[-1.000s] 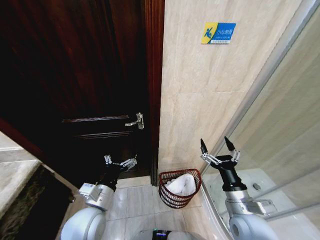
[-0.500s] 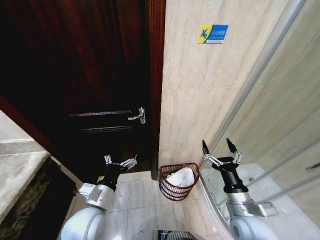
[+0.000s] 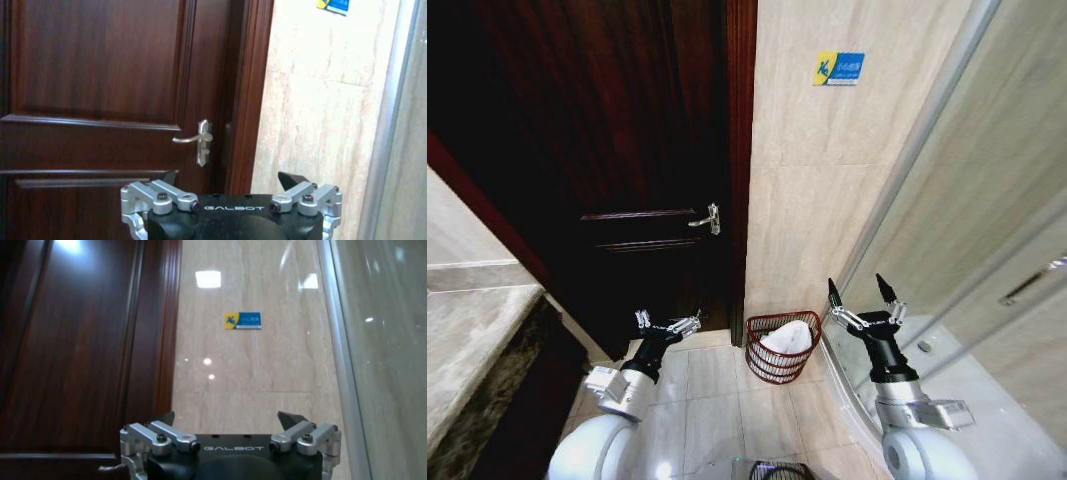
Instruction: Discard the used towel into the hamper.
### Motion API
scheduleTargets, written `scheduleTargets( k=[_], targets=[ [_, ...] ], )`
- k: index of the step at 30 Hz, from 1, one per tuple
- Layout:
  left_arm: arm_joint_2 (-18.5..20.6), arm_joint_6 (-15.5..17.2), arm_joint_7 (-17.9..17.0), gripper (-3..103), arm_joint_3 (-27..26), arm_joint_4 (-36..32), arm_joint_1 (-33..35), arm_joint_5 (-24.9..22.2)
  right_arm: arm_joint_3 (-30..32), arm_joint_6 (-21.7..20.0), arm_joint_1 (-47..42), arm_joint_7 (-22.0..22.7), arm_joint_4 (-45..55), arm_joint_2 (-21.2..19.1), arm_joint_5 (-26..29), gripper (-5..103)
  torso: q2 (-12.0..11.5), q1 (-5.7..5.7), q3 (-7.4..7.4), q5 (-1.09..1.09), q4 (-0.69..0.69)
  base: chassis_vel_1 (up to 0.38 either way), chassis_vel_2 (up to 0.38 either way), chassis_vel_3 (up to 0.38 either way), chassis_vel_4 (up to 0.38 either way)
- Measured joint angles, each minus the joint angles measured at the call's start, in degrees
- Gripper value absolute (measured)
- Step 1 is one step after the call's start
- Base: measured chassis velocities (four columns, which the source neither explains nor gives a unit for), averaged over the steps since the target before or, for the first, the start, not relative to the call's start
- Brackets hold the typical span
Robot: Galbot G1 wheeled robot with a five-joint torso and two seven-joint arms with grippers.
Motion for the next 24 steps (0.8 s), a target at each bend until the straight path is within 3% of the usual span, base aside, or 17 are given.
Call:
scheduleTargets(
  k=[7, 24],
  targets=[
    [0.0, 0.0, 0.0, 100, 0.0, 0.0, 0.0, 0.0, -0.1, 1.1, 0.6, -0.5, -0.3, 0.4, 0.0, 100, 0.0, -0.03, -0.01, 0.0, 0.0, 0.137, -0.136, -0.122, 0.158],
    [0.0, 0.0, 0.0, 100, 0.0, 0.0, 0.0, 0.0, -0.3, 6.4, -0.1, -0.8, -0.1, 0.6, -3.5, 100, 0.0, 0.01, 0.0, 0.0, 0.0, 0.007, -0.008, -0.014, 0.009]
  ],
)
